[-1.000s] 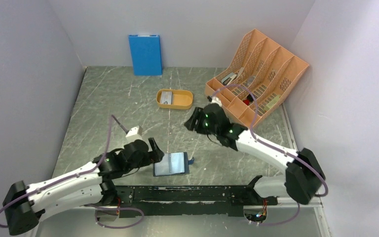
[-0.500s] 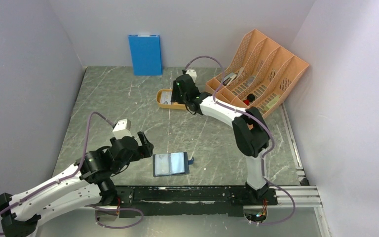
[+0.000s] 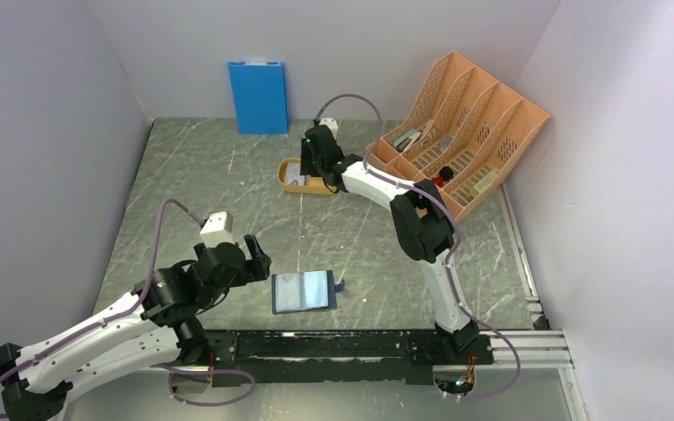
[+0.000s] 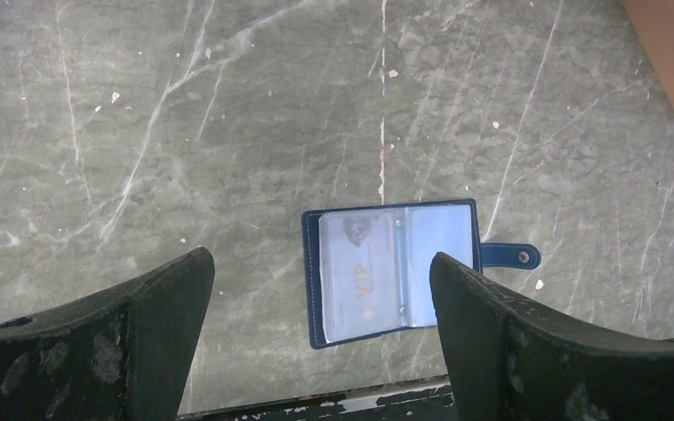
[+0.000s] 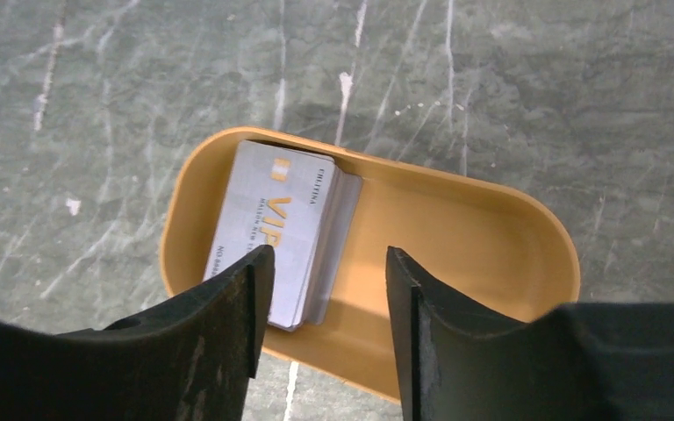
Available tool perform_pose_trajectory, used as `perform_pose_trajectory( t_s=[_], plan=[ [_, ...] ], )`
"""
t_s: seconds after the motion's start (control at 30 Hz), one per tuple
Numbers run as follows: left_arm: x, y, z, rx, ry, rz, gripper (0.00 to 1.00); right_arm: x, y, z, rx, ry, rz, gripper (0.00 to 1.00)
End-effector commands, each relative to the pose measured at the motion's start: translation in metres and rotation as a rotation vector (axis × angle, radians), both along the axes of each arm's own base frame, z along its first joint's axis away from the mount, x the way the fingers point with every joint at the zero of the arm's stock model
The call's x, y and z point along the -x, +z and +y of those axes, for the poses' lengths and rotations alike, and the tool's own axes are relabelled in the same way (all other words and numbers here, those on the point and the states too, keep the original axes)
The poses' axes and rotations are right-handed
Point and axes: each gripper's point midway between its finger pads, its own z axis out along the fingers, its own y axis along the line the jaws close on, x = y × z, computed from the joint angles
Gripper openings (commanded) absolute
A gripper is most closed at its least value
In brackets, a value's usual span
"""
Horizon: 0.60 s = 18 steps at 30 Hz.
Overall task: Put the credit cards into the card holder
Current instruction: Move the storage box to the center of the board.
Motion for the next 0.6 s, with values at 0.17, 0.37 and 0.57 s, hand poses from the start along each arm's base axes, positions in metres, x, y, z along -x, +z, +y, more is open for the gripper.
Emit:
perform_pose_trajectory(
  t_s=[0.17, 0.37, 0.57],
  plan=[
    [-0.005, 0.007, 0.006, -0.016, 0.024, -0.026, 0.97, -0.011, -0.033, -0.026, 0.065, -0.098, 0.093, 0.37],
    [-0.005, 0.007, 0.006, -0.018, 0.028, -0.029, 0.97, -0.005, -0.054, -0.026, 0.098, -0.069, 0.151, 0.29],
    [-0.006, 0.008, 0.007, -0.016, 0.030, -0.031, 0.97, 0.008, -0.062, -0.031, 0.117, -0.048, 0.187, 0.27]
  ],
)
